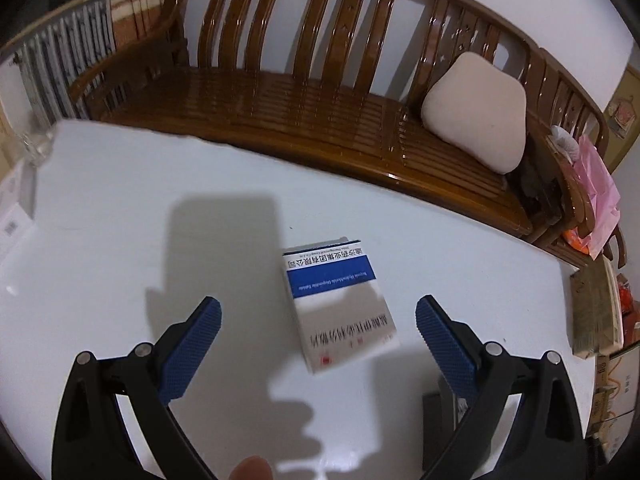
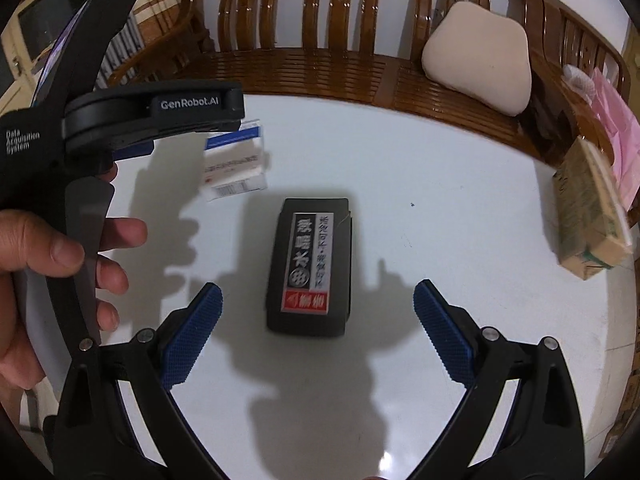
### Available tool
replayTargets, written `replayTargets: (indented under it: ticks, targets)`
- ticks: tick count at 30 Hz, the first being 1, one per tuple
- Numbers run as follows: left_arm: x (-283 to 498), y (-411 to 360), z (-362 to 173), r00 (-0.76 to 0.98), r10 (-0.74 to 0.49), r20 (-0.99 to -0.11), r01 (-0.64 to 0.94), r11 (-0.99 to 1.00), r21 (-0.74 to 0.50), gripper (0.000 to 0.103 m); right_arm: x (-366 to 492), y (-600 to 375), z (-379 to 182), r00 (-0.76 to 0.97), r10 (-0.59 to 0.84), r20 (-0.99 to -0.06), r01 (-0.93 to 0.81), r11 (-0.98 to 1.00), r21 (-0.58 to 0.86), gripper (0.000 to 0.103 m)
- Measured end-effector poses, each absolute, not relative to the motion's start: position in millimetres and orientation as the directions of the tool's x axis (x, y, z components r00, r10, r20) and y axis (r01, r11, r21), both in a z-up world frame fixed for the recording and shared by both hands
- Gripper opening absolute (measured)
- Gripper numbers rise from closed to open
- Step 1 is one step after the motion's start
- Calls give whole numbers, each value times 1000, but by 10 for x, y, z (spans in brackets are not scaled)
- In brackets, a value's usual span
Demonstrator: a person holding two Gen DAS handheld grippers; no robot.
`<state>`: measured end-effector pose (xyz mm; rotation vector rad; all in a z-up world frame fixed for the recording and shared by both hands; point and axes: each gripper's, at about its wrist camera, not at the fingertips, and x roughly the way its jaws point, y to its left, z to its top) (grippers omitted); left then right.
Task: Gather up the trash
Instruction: 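Grasp the white-blue medicine box with the left tool while the right tool grasps the black box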
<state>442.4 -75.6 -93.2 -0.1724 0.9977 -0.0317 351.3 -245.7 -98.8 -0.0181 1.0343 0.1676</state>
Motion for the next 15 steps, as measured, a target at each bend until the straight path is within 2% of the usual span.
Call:
replayTargets:
  ticks: [4, 15]
  targets:
    - [4545, -791, -1086, 515, -126, -848, -48, 983, -175, 95, 3661, -2473, -1146, 492, 132, -861, -140, 988, 72, 94]
    - [4733, -883, -1276, 484, -61, -873, -66, 992, -106, 95, 3855, -2368, -1321, 479, 102, -872, -128, 991, 45, 94]
